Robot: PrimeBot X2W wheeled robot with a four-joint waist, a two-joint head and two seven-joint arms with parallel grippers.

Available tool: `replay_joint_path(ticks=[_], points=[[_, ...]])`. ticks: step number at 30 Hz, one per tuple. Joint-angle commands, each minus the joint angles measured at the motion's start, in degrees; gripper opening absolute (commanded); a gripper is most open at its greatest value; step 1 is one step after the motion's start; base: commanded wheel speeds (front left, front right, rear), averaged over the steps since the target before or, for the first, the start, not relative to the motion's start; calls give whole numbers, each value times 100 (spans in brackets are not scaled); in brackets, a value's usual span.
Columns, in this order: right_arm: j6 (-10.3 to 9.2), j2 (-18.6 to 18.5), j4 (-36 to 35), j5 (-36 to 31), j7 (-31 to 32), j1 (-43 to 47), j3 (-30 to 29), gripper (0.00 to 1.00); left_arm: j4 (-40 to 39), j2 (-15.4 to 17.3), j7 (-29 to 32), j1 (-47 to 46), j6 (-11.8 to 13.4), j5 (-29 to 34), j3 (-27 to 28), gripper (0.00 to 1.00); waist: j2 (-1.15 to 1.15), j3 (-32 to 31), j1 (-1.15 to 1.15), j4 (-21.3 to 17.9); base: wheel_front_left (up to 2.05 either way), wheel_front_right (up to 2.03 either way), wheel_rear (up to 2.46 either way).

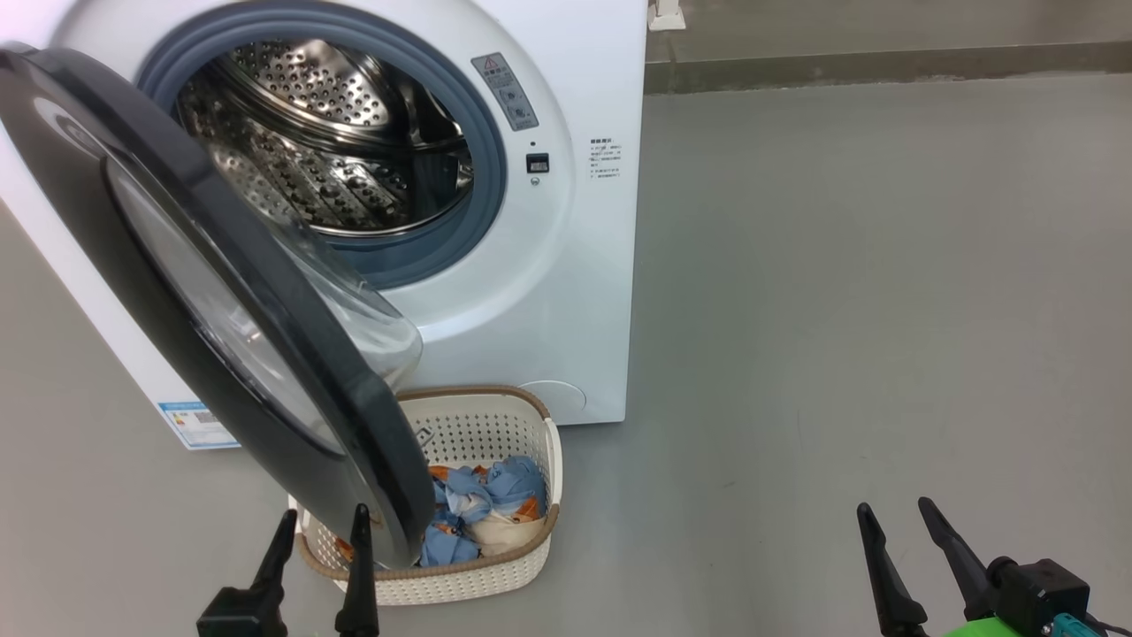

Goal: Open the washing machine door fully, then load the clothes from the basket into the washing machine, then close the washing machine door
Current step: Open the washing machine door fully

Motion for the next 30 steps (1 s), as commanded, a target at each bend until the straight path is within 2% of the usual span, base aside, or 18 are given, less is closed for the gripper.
replay_joint_path(ticks=[1,6,7,8,9,10,11,20,24,30], points=[[10,-41,-118,-33,-58,-210,118,100,-126,54,-37,-131,13,21,170,100,0,7,0,-2,0,0,0],[10,-38,-115,-33,-60,-228,125,100,-120,54,-37,-135,1,21,175,100,0,22,0,-16,0,0,0],[10,-38,-114,-35,-60,-232,131,100,-121,54,-37,-137,-1,20,176,96,0,24,0,-19,0,0,0],[10,-37,-114,-36,-61,-235,134,100,-120,54,-37,-138,-1,18,179,52,0,24,0,-21,0,0,0],[10,-35,-114,-38,-61,-236,134,100,-116,54,-37,-138,-3,11,181,4,0,23,0,-23,0,0,0],[10,-35,-114,-38,-61,-236,134,100,-116,54,-37,-138,-3,11,181,4,0,23,0,-23,0,0,0],[10,-34,-113,-40,-62,-235,134,100,-110,54,-37,-138,-7,-2,183,0,0,22,0,-25,0,0,0],[10,-24,-97,-52,-66,-242,123,100,-326,54,-37,-157,-30,115,245,0,0,12,0,-42,0,0,0],[10,-22,-94,-54,-68,-253,130,100,-514,54,-37,-210,-35,59,457,0,0,16,0,-39,0,0,0],[10,-18,-82,-61,-70,-279,129,100,-764,54,-37,-391,-199,160,876,0,0,12,0,-39,0,0,0]])
